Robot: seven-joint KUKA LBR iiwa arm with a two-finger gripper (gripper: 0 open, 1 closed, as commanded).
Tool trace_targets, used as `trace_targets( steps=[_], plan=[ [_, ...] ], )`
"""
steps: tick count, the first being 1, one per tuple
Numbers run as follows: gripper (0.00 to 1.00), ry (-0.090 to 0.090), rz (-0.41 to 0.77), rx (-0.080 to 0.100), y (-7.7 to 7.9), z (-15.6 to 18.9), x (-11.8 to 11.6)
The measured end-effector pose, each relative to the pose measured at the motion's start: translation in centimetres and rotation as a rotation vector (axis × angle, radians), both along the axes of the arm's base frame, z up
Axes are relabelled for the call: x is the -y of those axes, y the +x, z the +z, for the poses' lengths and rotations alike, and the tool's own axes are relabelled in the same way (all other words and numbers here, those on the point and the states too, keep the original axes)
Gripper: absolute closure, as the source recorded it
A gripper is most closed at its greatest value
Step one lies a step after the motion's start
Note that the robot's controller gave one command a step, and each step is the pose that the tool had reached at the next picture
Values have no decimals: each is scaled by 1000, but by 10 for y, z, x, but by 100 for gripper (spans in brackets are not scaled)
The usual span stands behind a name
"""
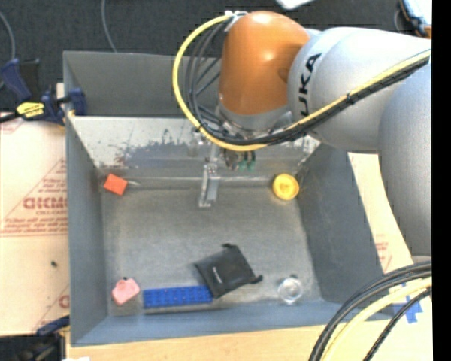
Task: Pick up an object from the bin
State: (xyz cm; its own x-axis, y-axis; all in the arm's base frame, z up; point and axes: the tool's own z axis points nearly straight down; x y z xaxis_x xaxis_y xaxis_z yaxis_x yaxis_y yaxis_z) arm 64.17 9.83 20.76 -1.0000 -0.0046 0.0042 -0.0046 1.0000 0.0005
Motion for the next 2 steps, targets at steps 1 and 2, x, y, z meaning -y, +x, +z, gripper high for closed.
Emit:
trace_targets(
  steps=[1,2],
  plan=[
    [0,1,-3,9,2,5,1],
    [0,1,-75,-1,-63,-12,-12]
  ],
)
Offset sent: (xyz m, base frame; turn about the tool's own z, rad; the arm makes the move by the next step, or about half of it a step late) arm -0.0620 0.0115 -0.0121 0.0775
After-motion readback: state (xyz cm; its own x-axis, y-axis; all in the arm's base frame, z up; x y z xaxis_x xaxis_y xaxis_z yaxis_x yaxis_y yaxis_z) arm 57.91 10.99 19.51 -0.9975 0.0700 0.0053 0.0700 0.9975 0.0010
